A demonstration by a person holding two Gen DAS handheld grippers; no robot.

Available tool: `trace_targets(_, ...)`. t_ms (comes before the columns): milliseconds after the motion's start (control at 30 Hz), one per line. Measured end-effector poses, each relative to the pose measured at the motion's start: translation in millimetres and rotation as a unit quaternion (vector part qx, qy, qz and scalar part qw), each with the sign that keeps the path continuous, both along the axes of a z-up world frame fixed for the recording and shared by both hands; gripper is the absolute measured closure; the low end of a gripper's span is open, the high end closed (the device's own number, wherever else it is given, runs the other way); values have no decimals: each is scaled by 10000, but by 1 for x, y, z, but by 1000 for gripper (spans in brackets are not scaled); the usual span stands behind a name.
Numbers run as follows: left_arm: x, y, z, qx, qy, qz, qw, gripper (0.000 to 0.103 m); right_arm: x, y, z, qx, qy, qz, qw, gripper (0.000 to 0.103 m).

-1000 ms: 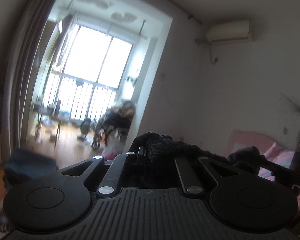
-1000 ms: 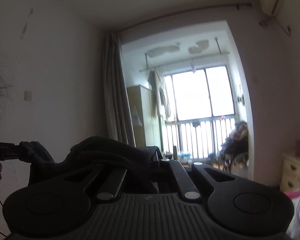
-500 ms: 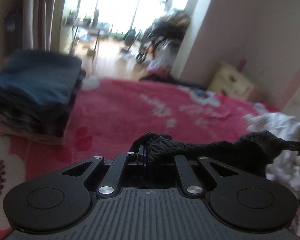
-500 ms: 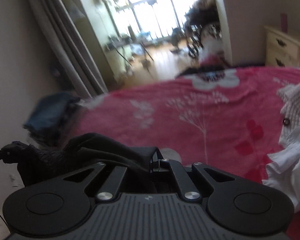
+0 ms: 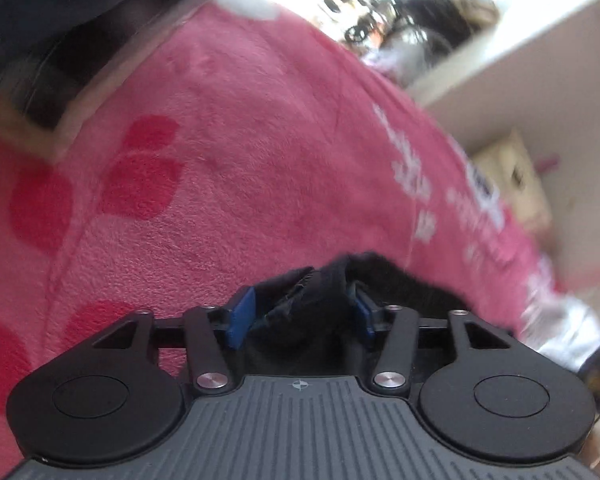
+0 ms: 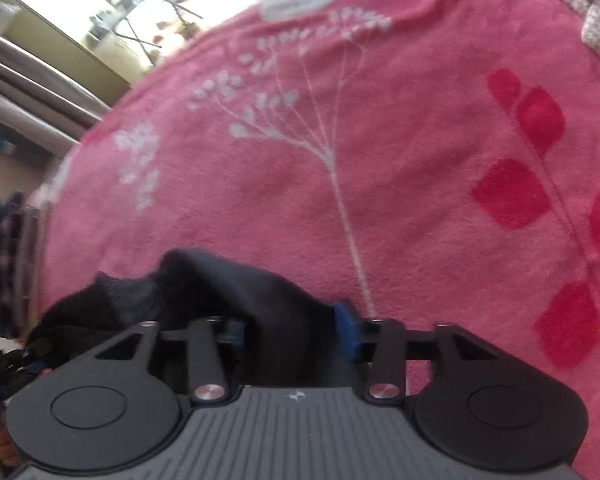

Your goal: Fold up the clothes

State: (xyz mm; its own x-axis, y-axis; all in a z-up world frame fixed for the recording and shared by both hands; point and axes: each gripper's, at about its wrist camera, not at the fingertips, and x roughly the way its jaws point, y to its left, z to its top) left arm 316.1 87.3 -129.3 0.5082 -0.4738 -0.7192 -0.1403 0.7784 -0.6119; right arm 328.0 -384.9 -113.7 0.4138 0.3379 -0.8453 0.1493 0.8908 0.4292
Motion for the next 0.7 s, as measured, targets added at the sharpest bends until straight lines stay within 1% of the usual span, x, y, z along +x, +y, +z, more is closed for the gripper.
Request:
trace_targets(33, -1, 5, 2, -95, -29, 85, 9999, 50, -3, -4, 6, -27, -132, -21, 9999, 46)
trace_targets(100, -4, 11, 9, -107, -196, 197, 9996, 49, -10, -8, 21, -110, -473, -33, 9988, 46)
trace_targets(200, -17, 13, 28, 132, -594, 224, 9979, 49, -25, -2, 51, -326, -1175, 158, 9924, 46)
trace_targets(300, -32, 5, 45, 518, -851, -145, 9949, 49, -41, 25, 76, -639, -1728, 693, 9804, 47)
trace_targets(367, -44, -3, 52, 814, -1018, -449, 9904, 48, -51, 44, 87, -941, -2019, 952, 9702, 47)
trace_targets(400, -50, -7, 54, 954, -1093, -602, 9876, 48, -52, 51, 90, -1204, -2113, 965, 9652, 47)
trace_targets(433, -56, -11, 55, 1090, -1142, -750, 9846, 47, -50, 56, 89, -1551, -2107, 878, 9612, 47)
trace_targets(500, -64, -20, 53, 1357, -1164, -1016, 9786, 46, -36, 53, 80, -2122, -1642, 474, 9622, 47)
trace_targets(533, -66, -25, 50, 1486, -1162, -1116, 9757, 46, -29, 48, 75, -2156, -1409, 260, 9659, 48)
trace_targets(600, -70, -33, 44, 1701, -1187, -1286, 9698, 46, -24, 38, 70, -1620, -1246, 117, 9788, 51)
trace_targets(667, -73, -41, 38, 1912, -1228, -1452, 9630, 46, -30, 44, 73, -1079, -1367, 434, 9838, 51)
trace_targets(700, -74, -43, 37, 2015, -1277, -1526, 9591, 46, -34, 50, 75, -899, -1424, 700, 9832, 51)
